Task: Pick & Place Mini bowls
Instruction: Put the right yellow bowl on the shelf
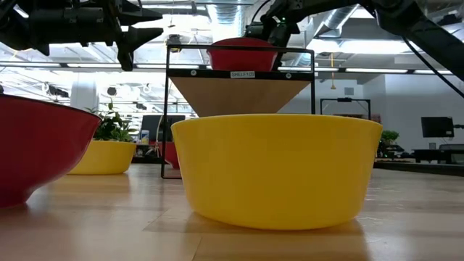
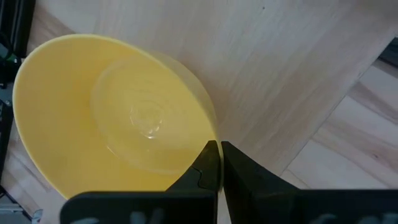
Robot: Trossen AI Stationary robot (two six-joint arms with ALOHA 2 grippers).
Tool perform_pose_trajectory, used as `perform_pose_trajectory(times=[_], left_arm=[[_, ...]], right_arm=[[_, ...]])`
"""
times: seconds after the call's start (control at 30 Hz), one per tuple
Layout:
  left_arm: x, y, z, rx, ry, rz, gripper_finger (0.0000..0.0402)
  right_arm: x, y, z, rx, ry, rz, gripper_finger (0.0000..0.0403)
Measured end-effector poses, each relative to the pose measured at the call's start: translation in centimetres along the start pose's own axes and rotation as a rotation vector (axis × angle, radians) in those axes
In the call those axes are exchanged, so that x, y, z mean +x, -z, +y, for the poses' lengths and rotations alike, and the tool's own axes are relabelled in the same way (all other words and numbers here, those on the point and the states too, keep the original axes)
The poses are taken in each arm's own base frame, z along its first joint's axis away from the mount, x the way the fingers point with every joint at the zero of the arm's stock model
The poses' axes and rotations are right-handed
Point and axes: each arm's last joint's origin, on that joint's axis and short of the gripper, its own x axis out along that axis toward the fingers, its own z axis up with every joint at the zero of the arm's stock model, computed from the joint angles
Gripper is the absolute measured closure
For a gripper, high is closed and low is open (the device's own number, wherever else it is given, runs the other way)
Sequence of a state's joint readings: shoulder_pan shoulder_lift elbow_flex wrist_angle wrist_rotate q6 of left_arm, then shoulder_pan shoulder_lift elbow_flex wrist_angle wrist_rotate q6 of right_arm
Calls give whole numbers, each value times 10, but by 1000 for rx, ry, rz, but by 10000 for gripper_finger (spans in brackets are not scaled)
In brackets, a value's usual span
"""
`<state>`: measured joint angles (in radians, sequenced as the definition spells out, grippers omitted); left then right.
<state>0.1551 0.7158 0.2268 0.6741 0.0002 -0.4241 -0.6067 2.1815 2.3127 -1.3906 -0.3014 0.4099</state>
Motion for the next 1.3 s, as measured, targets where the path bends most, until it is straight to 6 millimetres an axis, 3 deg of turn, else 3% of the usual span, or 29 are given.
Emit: perform_pose_trajectory(times=[0.43, 0.87, 1.3], left_arm=[[0, 0, 0, 0, 0, 0, 270], [0, 0, 0, 0, 0, 0, 270], [0, 0, 0, 0, 0, 0, 270]], right_arm=[[0, -1, 0, -3, 9, -12, 402], [-1, -1, 0, -10, 11, -14, 349], [-2, 0, -2, -15, 9, -6, 343]])
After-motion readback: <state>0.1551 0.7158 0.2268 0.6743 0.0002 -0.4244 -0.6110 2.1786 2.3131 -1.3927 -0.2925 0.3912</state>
